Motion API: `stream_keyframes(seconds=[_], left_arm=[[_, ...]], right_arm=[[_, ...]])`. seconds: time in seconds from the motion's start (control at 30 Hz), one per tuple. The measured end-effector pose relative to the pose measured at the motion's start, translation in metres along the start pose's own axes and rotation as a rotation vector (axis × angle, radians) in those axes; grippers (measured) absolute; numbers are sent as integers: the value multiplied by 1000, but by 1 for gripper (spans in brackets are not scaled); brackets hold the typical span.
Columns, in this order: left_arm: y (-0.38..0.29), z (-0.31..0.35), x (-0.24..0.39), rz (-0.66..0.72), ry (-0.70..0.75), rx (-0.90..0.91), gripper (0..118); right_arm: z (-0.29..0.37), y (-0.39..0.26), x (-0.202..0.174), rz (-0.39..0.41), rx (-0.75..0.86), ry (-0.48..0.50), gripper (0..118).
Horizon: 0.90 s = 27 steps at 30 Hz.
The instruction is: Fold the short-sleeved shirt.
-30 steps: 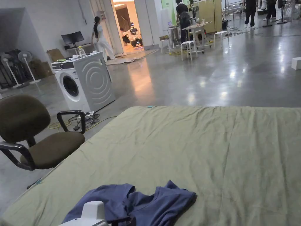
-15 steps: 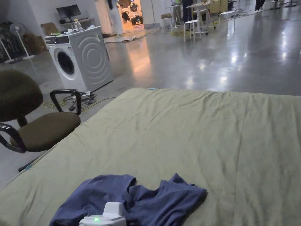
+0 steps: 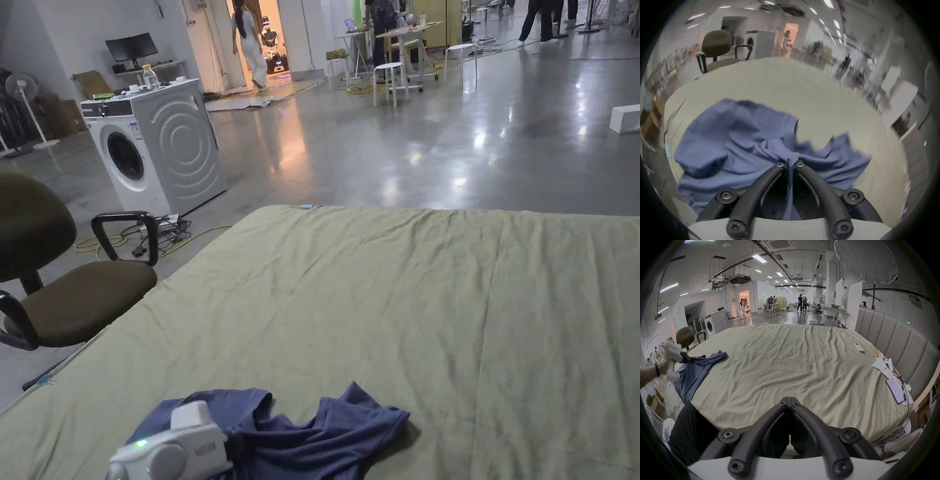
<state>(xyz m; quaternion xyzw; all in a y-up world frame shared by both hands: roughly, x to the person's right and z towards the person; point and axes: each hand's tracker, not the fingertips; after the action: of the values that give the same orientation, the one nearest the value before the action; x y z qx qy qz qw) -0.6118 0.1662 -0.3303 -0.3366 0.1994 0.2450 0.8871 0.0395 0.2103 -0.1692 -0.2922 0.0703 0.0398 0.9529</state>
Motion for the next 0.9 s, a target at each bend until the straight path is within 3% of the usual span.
stream_keyframes(seconds=[0.07, 0.17, 0.3, 0.47, 0.67, 0.9], left_arm=[[29, 13, 7, -6, -18, 23, 5], [62, 29, 48, -195, -13, 77, 5], [86, 53, 129, -230, -186, 170, 5], [64, 62, 278, -432, -382, 165, 5], [-85, 67, 431, -631, -650, -13, 5], [-298, 67, 492, -779, -874, -356, 5]], right_arm=[[3, -2, 7, -4, 2, -10, 0], [12, -8, 16, -39, 20, -21, 0], [24, -18, 28, -94, 30, -41, 0], [44, -35, 45, -132, 38, -102, 0], [66, -58, 73, -208, 32, -178, 0], [84, -80, 100, -239, -6, -243, 0]])
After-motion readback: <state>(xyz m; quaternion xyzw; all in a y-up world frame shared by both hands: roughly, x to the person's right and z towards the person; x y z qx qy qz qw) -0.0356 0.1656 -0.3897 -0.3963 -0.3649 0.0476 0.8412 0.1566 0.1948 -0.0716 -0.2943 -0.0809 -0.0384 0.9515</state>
